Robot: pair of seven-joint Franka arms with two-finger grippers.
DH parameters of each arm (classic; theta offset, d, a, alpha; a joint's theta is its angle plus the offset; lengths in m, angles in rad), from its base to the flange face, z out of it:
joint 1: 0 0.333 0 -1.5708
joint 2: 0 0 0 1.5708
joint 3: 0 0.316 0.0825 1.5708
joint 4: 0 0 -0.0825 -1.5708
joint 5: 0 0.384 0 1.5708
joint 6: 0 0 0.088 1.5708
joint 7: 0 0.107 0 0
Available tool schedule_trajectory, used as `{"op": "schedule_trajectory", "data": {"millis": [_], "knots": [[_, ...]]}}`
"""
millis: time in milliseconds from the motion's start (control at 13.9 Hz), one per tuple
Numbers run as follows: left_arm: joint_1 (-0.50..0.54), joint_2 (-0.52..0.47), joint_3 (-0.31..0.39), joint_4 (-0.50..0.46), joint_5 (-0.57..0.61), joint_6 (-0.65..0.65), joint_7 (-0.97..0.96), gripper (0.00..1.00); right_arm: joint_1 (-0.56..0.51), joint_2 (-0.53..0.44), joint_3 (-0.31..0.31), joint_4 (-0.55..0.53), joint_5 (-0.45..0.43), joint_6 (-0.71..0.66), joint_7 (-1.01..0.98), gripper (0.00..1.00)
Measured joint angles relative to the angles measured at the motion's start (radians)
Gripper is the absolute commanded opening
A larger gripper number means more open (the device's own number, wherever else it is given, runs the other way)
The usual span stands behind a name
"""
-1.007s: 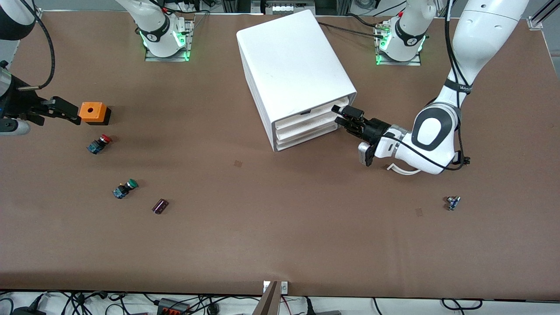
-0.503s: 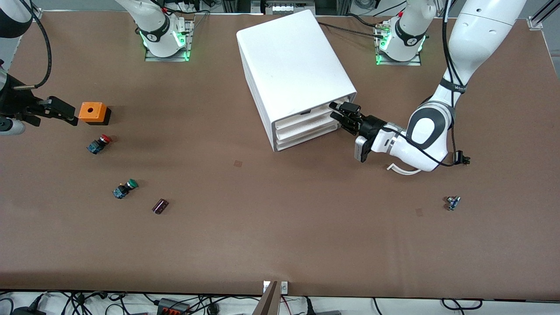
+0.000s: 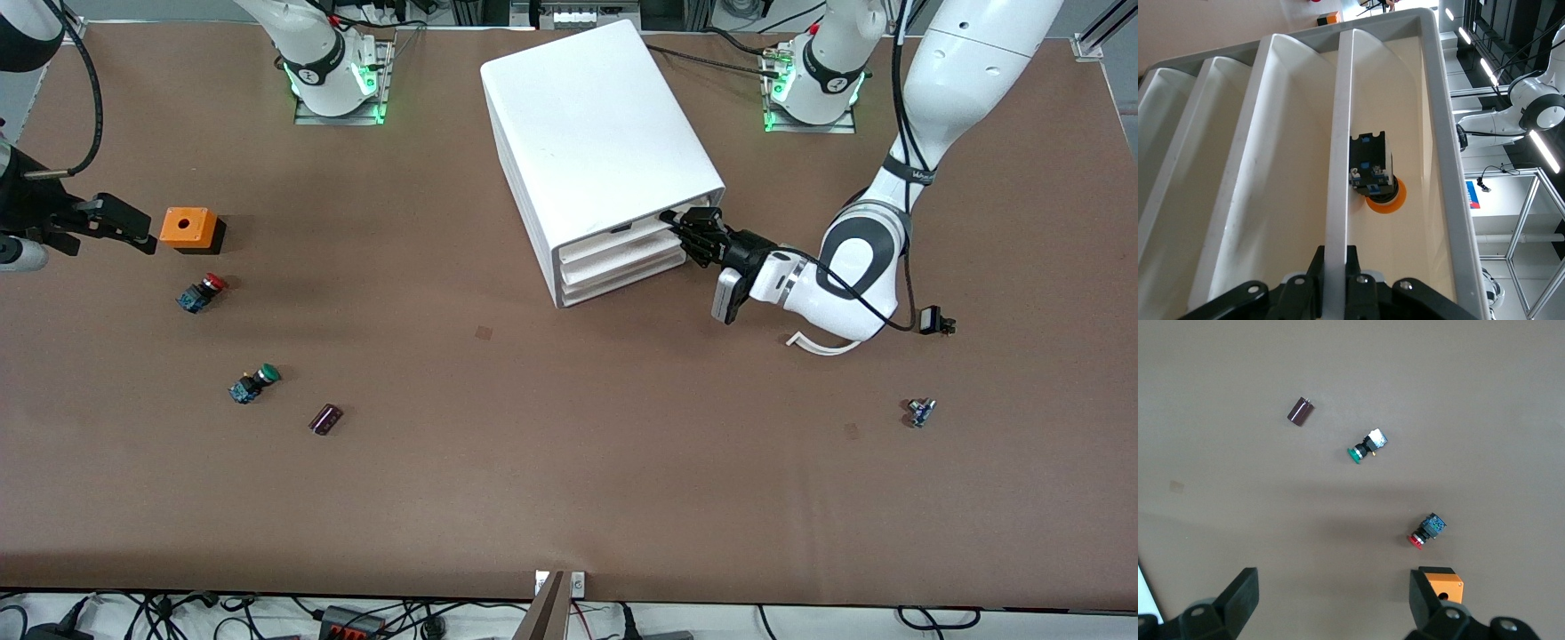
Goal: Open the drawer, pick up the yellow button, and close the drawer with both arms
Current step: 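Pull the bottom drawer open with the left gripper while the right gripper approaches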
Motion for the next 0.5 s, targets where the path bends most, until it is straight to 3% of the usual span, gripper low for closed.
{"op": "schedule_trajectory", "data": {"millis": [503], "knots": [[0.008,0.021,0.036,0.048,0.006,0.004,0.0,0.01,0.001,0.003,-0.003,0.0,0.0,0.0,0.0,1.0]]}}
